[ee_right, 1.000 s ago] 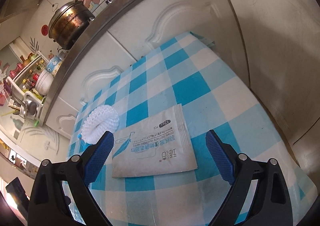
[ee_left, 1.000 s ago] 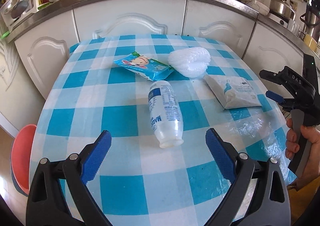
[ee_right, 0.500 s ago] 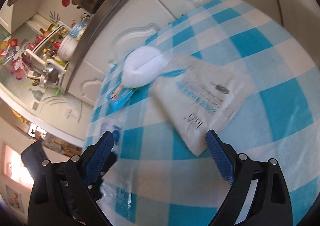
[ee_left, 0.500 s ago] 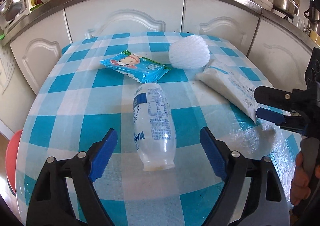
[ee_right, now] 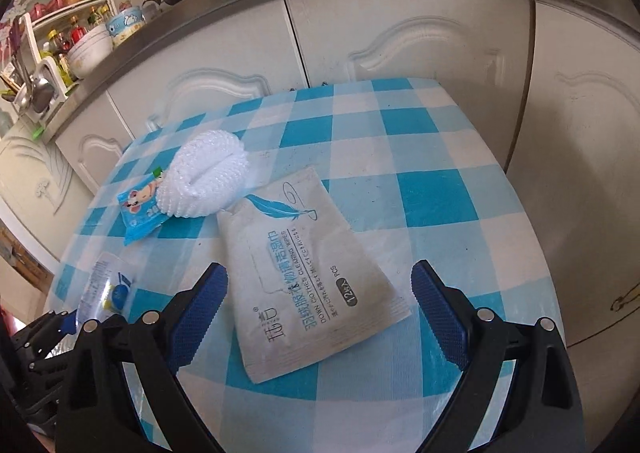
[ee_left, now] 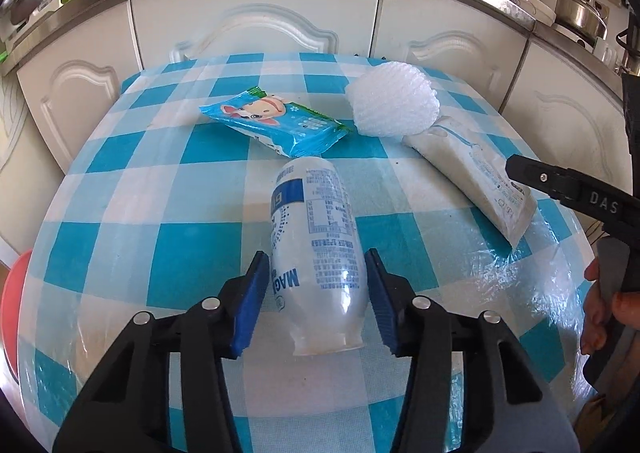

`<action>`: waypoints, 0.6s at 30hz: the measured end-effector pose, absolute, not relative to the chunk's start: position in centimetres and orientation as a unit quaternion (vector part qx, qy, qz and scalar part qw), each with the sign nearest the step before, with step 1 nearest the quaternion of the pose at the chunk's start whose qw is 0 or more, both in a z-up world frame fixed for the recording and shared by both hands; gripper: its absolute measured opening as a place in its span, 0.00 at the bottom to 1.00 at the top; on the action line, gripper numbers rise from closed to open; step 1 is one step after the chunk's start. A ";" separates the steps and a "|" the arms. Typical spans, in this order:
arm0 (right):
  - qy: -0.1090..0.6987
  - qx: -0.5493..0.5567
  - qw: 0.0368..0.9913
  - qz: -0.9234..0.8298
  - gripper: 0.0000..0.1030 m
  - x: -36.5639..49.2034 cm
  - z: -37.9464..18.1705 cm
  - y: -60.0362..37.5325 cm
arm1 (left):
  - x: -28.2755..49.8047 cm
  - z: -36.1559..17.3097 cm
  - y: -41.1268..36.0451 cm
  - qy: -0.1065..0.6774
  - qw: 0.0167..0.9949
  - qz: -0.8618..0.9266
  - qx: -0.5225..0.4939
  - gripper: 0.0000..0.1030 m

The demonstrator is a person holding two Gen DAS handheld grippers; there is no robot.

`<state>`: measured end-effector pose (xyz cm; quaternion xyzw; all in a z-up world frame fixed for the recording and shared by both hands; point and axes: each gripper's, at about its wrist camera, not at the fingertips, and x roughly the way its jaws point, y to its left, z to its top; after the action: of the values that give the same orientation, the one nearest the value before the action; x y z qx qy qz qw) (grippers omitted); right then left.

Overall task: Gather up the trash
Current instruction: 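Grasp the white milk bottle with the left tool while the right grasps the white wipes pouch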

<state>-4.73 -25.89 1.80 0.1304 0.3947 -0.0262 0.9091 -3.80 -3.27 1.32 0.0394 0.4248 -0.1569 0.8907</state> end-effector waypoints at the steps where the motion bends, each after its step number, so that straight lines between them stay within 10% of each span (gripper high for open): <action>1: 0.399 0.121 0.909 -0.026 0.89 -4.4 1.6 -25.8 | -3.8 1.3 -3.2 0.425 0.891 -0.157 0.038 0.46; 18: 0.440 0.065 0.896 -0.008 0.95 -1.4 -0.2 -23.8 | -3.9 1.8 -2.2 0.422 0.891 -0.163 0.026 0.43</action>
<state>-1.40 -23.76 -0.17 0.0646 0.4399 -0.0080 0.8957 -3.94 -2.19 1.76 0.0257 0.4221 -0.1629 0.8914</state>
